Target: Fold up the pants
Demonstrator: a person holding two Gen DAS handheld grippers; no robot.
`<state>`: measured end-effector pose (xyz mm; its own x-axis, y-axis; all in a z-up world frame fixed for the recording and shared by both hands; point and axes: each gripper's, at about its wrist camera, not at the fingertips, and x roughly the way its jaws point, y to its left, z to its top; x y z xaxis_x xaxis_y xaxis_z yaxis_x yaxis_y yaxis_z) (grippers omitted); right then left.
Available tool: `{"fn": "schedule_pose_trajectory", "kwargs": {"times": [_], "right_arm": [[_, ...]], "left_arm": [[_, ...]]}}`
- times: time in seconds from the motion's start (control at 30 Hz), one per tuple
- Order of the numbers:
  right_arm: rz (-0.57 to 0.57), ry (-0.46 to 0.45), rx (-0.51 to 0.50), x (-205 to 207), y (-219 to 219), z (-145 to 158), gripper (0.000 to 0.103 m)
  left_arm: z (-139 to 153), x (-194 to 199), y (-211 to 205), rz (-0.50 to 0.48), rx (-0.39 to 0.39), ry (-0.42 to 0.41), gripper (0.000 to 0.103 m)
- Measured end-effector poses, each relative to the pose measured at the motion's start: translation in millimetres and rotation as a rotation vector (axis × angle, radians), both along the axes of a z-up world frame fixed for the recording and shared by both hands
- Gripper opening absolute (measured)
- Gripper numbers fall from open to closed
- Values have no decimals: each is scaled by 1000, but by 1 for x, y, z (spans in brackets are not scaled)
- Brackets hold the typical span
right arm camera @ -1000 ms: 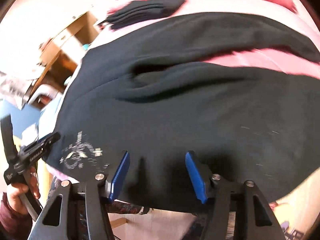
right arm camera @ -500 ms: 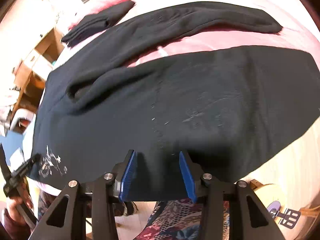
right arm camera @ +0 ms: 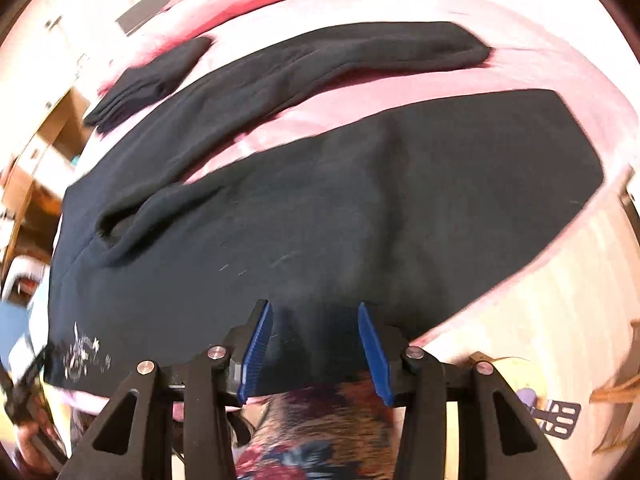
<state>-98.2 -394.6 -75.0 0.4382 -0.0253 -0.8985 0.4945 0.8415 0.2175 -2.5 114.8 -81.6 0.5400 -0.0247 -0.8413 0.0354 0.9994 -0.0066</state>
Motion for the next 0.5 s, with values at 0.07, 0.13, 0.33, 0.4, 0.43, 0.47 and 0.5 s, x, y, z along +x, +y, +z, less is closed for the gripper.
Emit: {"fn": "schedule_pose_trajectory", "kwargs": {"times": [0.07, 0.13, 0.33, 0.4, 0.43, 0.47, 0.5], "right_arm": [[-70, -14, -2, -10, -24, 8, 46], [-133, -33, 3, -22, -44, 15, 46], [-255, -58, -16, -48, -84, 27, 46], [-237, -58, -32, -45, -83, 29, 46], [-211, -61, -27, -43, -80, 30, 46], [-182, -64, -27, -39, -74, 30, 46], [-155, -64, -31, -32, -71, 29, 46]], "left_arm": [[1, 1, 1, 8, -6, -2, 36], [2, 1, 2, 11, -14, -7, 36], [1, 2, -6, 3, -8, 6, 39], [-1, 4, -6, -5, -7, 18, 39], [0, 6, -6, -5, -10, 19, 39], [3, 7, -5, 1, -16, 14, 39], [5, 10, -5, 4, -22, 12, 39]]}}
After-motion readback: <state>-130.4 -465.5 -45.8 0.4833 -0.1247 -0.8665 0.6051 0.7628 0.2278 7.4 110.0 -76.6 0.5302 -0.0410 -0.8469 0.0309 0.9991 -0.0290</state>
